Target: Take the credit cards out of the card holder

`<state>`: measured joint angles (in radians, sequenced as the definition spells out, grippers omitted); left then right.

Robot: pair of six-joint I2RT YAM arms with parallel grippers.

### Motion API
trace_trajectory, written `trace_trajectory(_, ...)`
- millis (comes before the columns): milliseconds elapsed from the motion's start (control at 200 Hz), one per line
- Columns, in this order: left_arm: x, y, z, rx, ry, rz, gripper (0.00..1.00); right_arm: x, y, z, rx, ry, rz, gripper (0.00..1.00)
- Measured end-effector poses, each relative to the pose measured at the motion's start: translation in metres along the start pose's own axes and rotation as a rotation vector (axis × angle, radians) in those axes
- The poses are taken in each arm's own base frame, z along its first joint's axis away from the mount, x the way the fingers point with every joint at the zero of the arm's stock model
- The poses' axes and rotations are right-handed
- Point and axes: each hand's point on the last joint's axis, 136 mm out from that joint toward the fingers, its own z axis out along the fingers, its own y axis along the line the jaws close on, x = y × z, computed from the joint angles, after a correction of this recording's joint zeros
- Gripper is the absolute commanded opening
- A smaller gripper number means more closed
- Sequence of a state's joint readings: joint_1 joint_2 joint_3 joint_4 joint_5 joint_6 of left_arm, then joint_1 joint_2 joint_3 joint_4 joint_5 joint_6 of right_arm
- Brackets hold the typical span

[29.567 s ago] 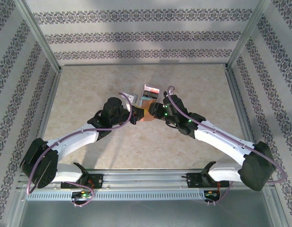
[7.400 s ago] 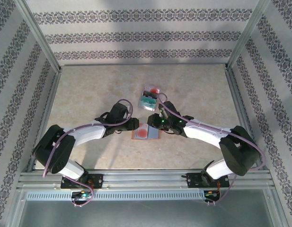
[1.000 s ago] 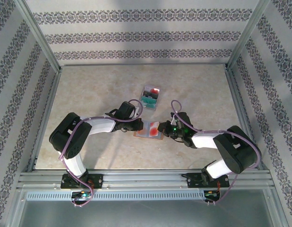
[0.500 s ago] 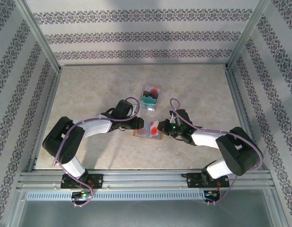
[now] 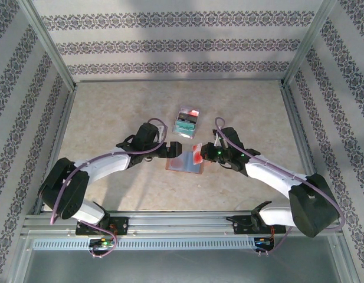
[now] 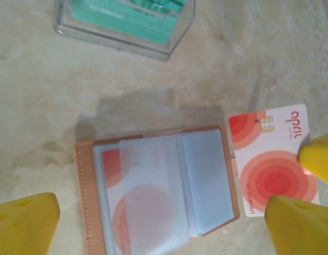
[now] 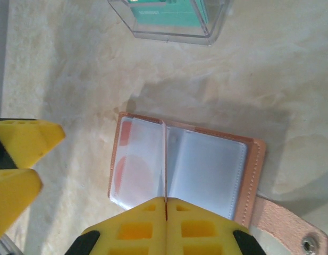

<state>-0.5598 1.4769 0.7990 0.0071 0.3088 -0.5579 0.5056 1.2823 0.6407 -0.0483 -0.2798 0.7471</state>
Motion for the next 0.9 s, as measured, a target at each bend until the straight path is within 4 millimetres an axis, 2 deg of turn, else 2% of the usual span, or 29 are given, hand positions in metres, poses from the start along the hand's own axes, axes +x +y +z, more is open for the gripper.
trace_trajectory(135,-0.012,0.008,-0.013,-0.036,-0.063,-0.005,0.99,-0.001,-0.002,-0.005,0.041,0.015,-0.041,0.00)
trace_trajectory(265,-0.016,0.018,-0.025,-0.072,-0.117,-0.010,0.99,-0.010,0.005,-0.012,0.060,0.017,-0.091,0.00)
trace_trajectory(495,-0.027,0.037,-0.040,-0.118,-0.196,-0.037,0.99,-0.042,0.034,-0.023,0.062,-0.016,-0.206,0.00)
trace_trajectory(899,-0.041,0.049,-0.047,-0.131,-0.254,-0.059,0.99,-0.110,0.087,-0.027,0.077,-0.058,-0.492,0.00)
